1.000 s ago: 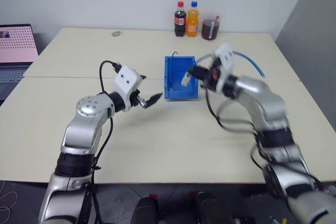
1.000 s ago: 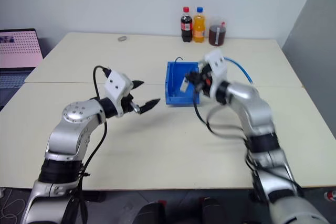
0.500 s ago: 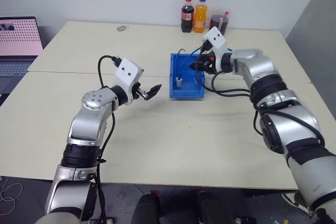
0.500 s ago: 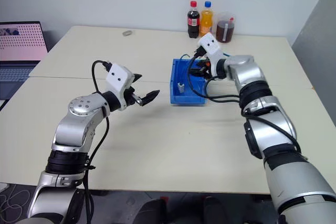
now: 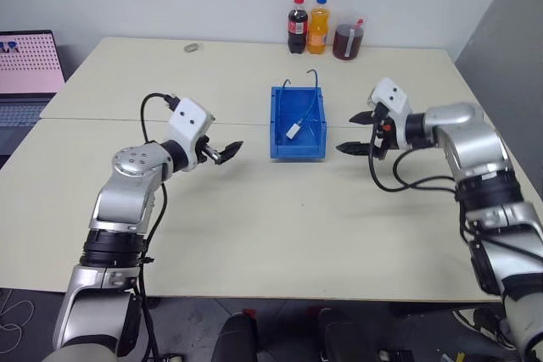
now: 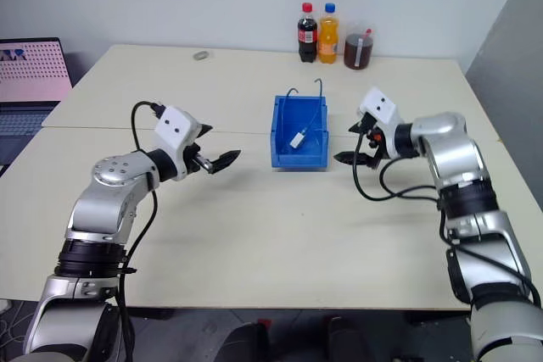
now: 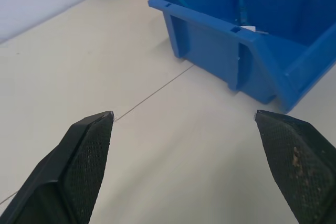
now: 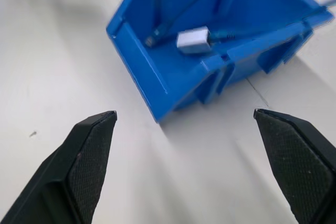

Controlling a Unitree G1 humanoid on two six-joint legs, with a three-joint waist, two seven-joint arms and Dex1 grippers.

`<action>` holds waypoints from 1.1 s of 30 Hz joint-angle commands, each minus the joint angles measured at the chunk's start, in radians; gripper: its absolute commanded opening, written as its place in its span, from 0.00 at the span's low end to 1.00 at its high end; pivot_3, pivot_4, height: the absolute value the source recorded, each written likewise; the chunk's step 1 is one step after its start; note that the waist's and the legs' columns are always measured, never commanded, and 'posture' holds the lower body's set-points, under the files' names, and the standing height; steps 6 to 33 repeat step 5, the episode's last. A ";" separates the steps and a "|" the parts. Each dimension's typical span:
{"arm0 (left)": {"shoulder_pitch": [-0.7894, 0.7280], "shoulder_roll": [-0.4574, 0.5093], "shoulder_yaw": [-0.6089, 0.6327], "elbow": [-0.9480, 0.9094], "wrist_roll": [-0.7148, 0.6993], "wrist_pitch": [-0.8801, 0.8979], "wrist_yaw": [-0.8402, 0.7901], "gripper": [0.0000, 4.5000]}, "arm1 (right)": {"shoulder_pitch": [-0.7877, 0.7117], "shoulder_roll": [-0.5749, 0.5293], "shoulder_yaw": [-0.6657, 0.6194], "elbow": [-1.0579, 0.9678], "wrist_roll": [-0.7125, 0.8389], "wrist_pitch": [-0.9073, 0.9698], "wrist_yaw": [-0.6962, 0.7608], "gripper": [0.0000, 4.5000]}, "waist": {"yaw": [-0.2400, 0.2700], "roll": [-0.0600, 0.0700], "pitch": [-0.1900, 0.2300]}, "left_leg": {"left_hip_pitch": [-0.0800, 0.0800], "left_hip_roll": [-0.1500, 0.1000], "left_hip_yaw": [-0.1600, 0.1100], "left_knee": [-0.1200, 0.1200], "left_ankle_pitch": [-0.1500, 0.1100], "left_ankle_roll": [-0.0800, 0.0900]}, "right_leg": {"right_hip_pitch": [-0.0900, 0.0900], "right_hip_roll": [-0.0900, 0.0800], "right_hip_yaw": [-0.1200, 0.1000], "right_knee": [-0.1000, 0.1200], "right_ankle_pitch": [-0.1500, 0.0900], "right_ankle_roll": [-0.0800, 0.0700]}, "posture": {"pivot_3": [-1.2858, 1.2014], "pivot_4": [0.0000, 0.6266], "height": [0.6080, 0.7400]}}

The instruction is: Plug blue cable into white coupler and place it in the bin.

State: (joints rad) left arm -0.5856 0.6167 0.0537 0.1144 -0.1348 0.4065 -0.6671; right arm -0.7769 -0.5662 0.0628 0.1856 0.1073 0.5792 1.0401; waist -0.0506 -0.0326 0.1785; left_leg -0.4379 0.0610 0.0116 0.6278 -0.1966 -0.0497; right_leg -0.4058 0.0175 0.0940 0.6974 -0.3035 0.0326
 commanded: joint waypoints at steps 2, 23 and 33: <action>0.026 0.015 0.056 -0.037 -0.037 -0.011 -0.007 1.00 | 0.152 0.072 -0.120 -0.316 0.109 0.146 -0.157 0.99 | -0.002 0.000 0.000 | 0.001 0.000 0.000 0.000 0.000 0.000 | 0.001 0.000 0.000 0.000 0.000 0.000 | 0.52 0.24 1.00; 0.041 0.002 0.067 -0.043 -0.064 -0.008 -0.017 1.00 | 0.200 0.108 -0.132 -0.384 0.130 0.190 -0.224 0.99 | -0.002 0.000 0.000 | 0.001 0.000 0.000 0.001 0.000 0.000 | 0.001 0.000 0.000 0.001 0.000 0.000 | 0.52 0.24 1.00; 0.041 0.002 0.067 -0.043 -0.064 -0.008 -0.017 1.00 | 0.200 0.108 -0.132 -0.384 0.130 0.190 -0.224 0.99 | -0.002 0.000 0.000 | 0.001 0.000 0.000 0.001 0.000 0.000 | 0.001 0.000 0.000 0.001 0.000 0.000 | 0.52 0.24 1.00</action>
